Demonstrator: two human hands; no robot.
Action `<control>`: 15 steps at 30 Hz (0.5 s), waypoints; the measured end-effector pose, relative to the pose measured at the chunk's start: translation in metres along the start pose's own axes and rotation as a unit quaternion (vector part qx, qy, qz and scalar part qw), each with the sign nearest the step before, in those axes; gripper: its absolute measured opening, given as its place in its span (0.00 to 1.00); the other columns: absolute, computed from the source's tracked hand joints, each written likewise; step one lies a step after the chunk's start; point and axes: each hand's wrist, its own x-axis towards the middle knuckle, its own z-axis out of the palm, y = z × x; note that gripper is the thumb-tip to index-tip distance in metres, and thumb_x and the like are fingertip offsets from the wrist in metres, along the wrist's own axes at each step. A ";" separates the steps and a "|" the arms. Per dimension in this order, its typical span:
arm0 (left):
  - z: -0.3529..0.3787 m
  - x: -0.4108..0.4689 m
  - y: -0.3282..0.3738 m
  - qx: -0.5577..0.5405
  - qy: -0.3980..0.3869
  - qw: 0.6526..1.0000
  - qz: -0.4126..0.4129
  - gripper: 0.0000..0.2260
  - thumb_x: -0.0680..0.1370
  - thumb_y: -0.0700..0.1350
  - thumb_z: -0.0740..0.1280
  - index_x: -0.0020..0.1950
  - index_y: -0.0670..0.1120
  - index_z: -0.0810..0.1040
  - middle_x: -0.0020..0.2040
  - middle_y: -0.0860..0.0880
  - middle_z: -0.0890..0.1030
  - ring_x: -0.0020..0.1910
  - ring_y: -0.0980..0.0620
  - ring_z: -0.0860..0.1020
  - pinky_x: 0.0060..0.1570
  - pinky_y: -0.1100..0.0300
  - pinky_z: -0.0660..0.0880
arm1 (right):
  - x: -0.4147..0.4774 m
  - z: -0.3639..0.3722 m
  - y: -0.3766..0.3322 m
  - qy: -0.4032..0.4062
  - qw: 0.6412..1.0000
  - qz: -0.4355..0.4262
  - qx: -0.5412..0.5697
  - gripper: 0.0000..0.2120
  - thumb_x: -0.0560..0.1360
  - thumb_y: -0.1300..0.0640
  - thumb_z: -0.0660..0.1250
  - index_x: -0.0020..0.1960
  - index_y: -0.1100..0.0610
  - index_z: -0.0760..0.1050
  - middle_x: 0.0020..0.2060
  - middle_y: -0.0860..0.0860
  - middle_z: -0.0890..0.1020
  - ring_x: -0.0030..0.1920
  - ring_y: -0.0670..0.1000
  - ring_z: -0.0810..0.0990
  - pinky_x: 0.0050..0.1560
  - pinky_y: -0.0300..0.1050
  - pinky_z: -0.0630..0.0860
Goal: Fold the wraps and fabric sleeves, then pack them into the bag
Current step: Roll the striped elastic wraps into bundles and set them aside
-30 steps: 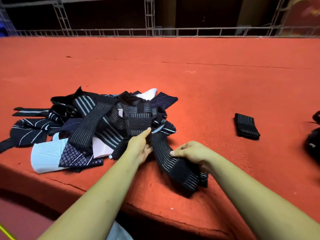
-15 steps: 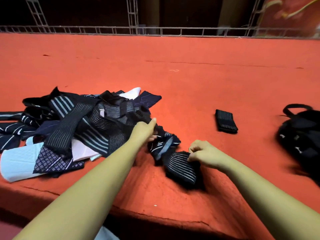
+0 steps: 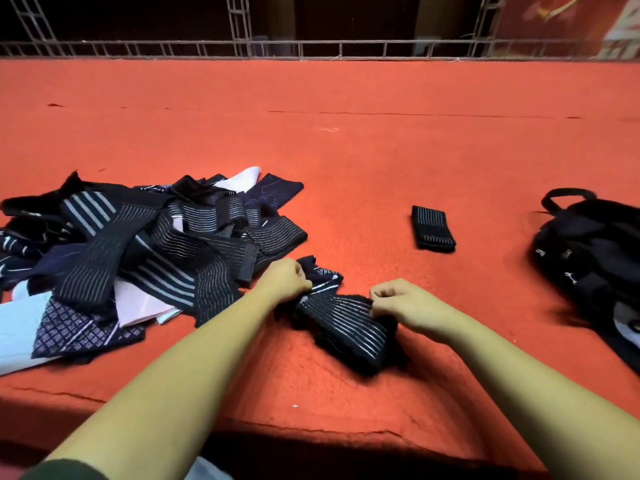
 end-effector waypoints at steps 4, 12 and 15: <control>0.003 0.001 -0.017 -0.165 0.022 0.986 -0.028 0.13 0.71 0.42 0.74 0.29 0.46 0.75 0.28 0.49 0.75 0.30 0.52 0.72 0.36 0.61 0.68 | -0.015 -0.014 0.003 -0.011 0.990 -0.009 0.142 0.12 0.65 0.62 0.63 0.31 0.53 0.61 0.26 0.47 0.62 0.28 0.45 0.60 0.28 0.39 0.57; 0.006 -0.001 -0.024 -0.170 0.087 0.981 -0.034 0.12 0.72 0.41 0.70 0.30 0.45 0.73 0.28 0.47 0.74 0.30 0.51 0.71 0.32 0.58 0.66 | -0.029 -0.012 0.019 -0.084 0.986 0.046 0.137 0.10 0.64 0.58 0.67 0.33 0.52 0.65 0.29 0.52 0.67 0.28 0.48 0.64 0.30 0.47 0.54; 0.007 -0.001 -0.025 -0.161 0.112 0.980 -0.044 0.12 0.73 0.41 0.69 0.31 0.45 0.71 0.29 0.47 0.75 0.30 0.51 0.71 0.30 0.59 0.65 | -0.034 -0.008 0.017 -0.097 0.987 0.041 0.122 0.11 0.68 0.61 0.65 0.33 0.52 0.66 0.29 0.51 0.68 0.28 0.47 0.65 0.28 0.44 0.57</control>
